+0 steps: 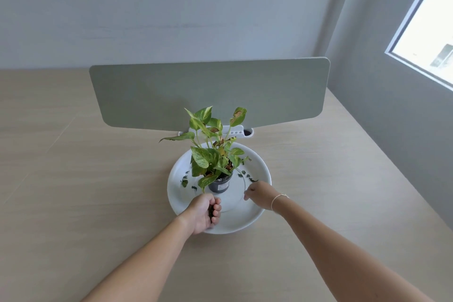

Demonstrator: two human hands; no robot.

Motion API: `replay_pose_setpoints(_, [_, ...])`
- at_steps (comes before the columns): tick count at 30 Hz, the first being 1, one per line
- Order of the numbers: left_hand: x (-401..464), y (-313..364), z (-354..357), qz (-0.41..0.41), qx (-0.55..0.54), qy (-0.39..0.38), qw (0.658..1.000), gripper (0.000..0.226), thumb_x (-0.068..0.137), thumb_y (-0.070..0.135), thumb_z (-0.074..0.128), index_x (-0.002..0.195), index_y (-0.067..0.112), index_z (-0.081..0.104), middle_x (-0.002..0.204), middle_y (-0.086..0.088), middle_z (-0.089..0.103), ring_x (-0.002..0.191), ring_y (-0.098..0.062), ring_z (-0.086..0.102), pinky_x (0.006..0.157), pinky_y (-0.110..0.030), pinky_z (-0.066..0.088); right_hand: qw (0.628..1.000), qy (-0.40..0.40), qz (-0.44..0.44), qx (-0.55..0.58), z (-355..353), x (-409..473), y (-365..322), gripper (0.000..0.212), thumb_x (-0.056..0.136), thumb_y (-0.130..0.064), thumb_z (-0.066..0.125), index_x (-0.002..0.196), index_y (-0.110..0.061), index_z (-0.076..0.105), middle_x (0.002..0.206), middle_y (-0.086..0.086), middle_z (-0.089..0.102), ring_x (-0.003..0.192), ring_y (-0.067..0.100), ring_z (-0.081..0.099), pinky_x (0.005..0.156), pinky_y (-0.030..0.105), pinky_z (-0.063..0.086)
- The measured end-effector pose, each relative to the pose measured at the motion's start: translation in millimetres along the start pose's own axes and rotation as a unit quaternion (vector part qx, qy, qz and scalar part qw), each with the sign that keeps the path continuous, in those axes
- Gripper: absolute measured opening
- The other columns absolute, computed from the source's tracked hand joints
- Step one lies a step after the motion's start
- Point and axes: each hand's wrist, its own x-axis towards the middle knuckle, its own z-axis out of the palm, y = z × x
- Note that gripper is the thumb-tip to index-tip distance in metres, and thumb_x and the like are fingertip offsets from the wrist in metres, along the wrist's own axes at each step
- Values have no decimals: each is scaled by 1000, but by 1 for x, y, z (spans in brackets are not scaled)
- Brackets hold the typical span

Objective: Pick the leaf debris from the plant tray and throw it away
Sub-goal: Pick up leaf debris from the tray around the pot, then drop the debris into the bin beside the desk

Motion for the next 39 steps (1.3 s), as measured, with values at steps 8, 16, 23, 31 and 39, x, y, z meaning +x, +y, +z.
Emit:
replay_pose_setpoints(8, [-5, -6, 46, 0, 63, -58, 996, 25, 82, 4, 24, 65, 14, 40, 46, 2, 36, 47, -13, 28, 38, -19, 23, 962, 66, 73, 256, -12, -42, 36, 23, 86, -10, 37, 65, -15, 45, 61, 1, 37, 47, 15, 27, 43, 19, 18])
replay_pose_setpoints(16, [-11, -37, 130, -35, 164, -147, 975, 22, 84, 14, 37, 62, 16, 39, 46, 4, 33, 34, -10, 26, 34, -14, 19, 871, 162, 126, 447, -25, -111, 110, 30, 93, -16, 34, 62, -17, 36, 55, 0, 32, 44, 13, 24, 40, 16, 16])
replay_pose_setpoints(23, [-26, -85, 209, -78, 221, -235, 943, 38, 98, 28, 43, 62, 18, 37, 40, 7, 34, 27, -4, 28, 28, -8, 17, 743, 275, 184, 582, -21, -178, 192, 28, 90, -18, 39, 63, -18, 39, 55, 0, 33, 46, 13, 24, 37, 15, 16])
replay_pose_setpoints(31, [-57, -151, 287, -116, 301, -291, 901, 38, 98, 28, 41, 62, 17, 41, 44, 4, 39, 32, -7, 34, 32, -12, 24, 556, 395, 259, 684, 8, -252, 266, 24, 87, -5, 35, 65, -12, 39, 56, 3, 35, 34, 10, 29, 33, 12, 18])
replay_pose_setpoints(39, [-77, -213, 320, -170, 356, -315, 863, 37, 97, 29, 40, 63, 15, 45, 55, 1, 43, 45, -11, 38, 35, -16, 33, 438, 436, 320, 718, 56, -287, 309, 25, 87, -1, 35, 67, -9, 46, 58, 5, 38, 48, 15, 29, 40, 16, 24])
